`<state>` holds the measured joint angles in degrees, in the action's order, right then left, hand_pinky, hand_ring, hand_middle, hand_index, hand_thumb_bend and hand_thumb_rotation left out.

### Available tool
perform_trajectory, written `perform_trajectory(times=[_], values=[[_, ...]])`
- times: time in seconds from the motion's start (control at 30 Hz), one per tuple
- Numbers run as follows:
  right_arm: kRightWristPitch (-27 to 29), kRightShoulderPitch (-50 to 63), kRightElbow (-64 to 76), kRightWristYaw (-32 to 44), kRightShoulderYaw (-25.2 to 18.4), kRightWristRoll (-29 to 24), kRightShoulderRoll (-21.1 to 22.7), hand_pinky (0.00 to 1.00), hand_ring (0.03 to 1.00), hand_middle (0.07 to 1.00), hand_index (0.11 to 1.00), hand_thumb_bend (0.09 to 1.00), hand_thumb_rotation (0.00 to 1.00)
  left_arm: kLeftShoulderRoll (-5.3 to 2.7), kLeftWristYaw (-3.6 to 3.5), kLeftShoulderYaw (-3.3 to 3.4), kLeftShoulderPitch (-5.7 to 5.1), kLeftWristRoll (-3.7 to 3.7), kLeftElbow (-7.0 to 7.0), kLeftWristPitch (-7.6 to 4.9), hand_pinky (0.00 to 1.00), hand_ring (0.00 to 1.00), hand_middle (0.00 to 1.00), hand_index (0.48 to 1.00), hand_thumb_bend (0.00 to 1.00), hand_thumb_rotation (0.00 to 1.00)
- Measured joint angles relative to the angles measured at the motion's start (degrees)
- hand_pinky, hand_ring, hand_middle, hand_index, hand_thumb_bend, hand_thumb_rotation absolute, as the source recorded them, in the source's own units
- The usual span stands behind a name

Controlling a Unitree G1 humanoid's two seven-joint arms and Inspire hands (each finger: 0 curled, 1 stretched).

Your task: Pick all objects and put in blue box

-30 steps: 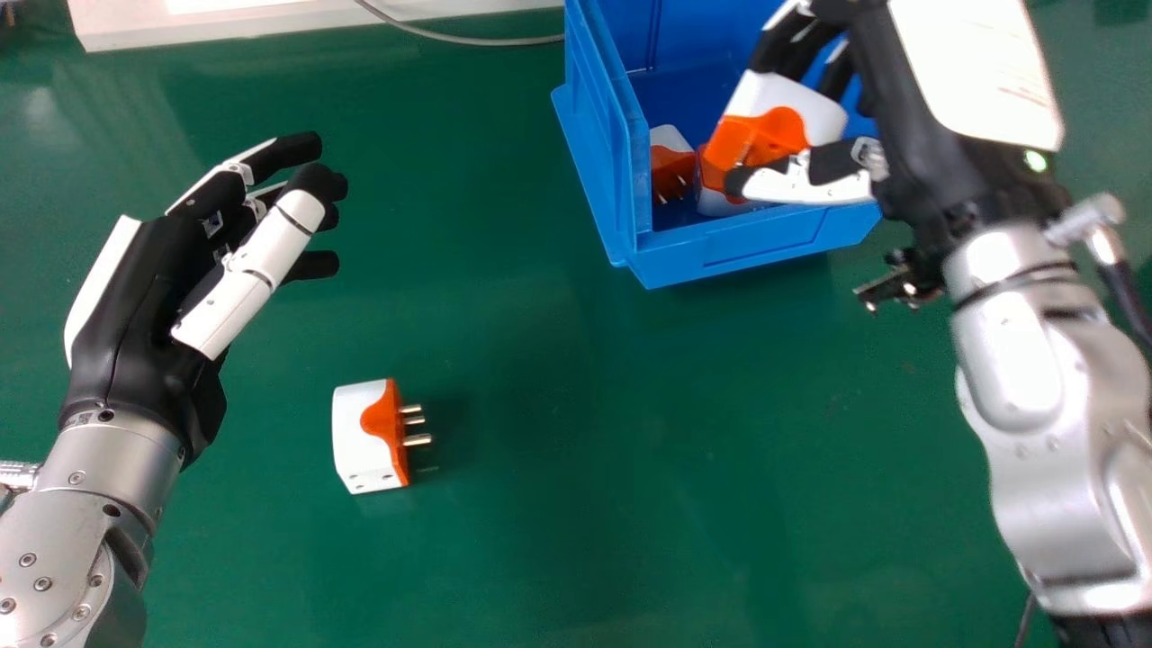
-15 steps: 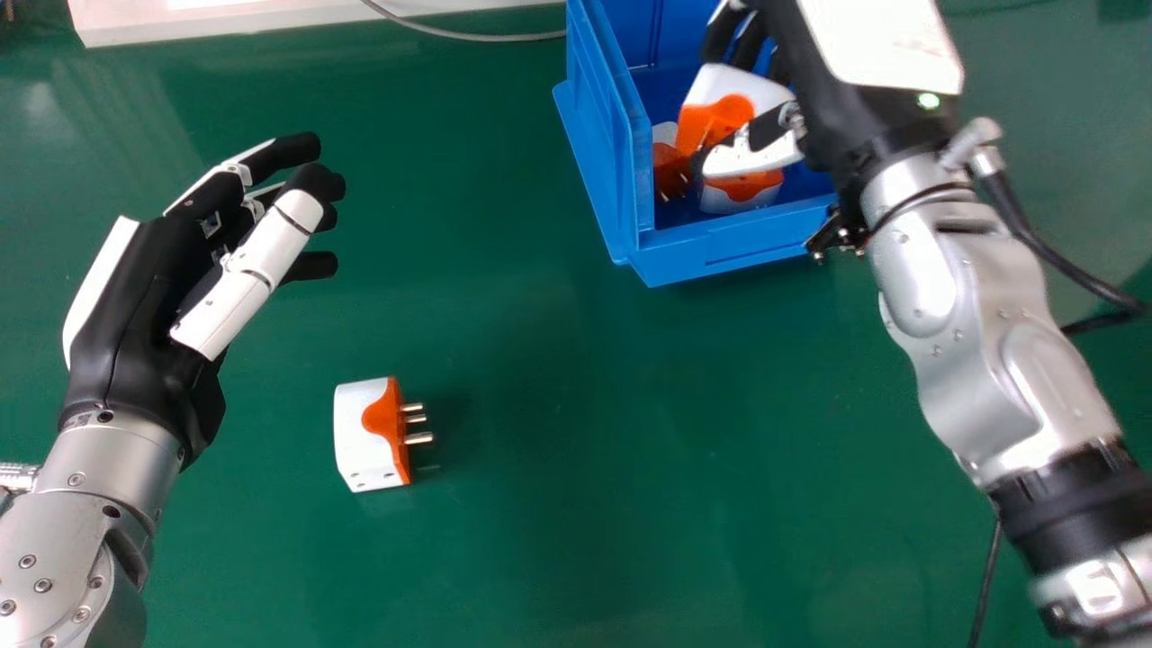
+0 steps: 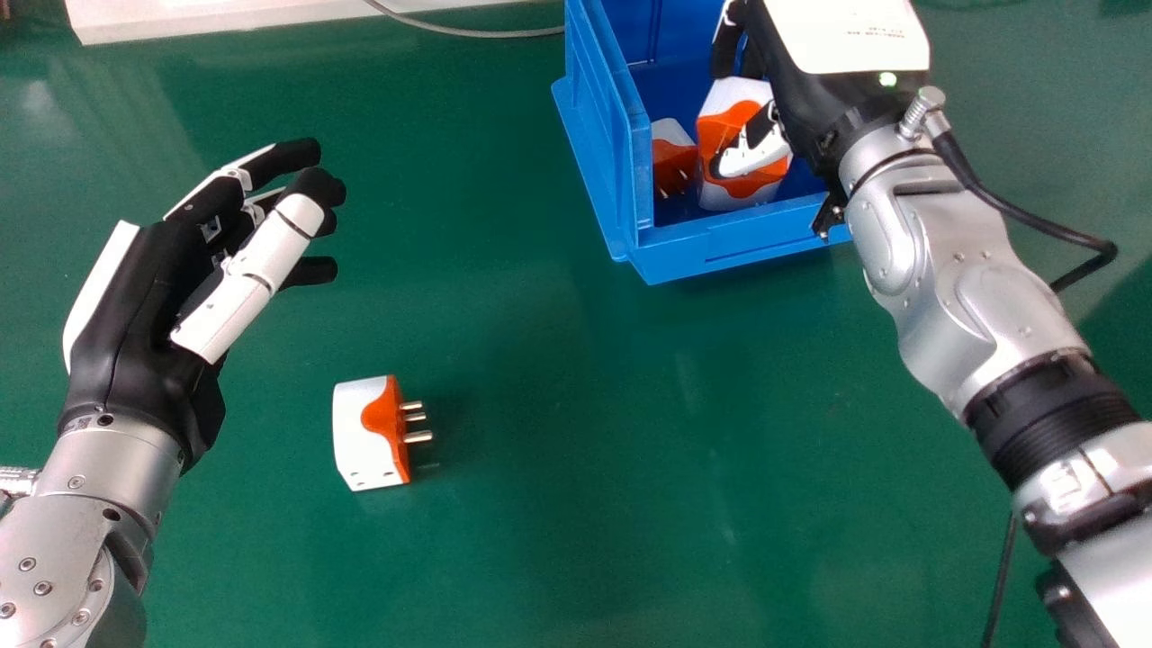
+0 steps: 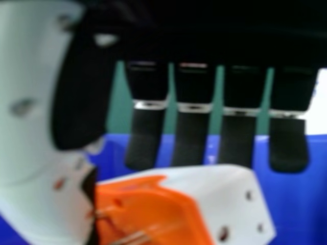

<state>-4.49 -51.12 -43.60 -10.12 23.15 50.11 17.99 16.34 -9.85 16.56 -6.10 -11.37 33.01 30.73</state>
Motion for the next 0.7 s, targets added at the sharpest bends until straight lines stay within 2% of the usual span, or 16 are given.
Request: perform_trajectory(times=[0.43, 0.7], values=[[-0.74, -2.32, -3.93, -4.67, 1.27, -0.56, -1.24, 0.34, 0.429, 0.523, 0.496, 0.496, 0.00, -0.01, 0.06, -0.02, -0.03, 0.02, 0.16, 0.00, 0.72, 0.80, 0.78, 0.808, 0.54, 0.55], [-0.88, -2.45, -4.61, -5.72, 1.03, -3.63, -1.96, 0.34, 0.436, 0.532, 0.505, 0.495, 0.00, -0.11, 0.28, -0.47, 0.02, 0.01, 0.19, 0.14, 0.72, 0.80, 0.78, 0.806, 0.52, 0.54]])
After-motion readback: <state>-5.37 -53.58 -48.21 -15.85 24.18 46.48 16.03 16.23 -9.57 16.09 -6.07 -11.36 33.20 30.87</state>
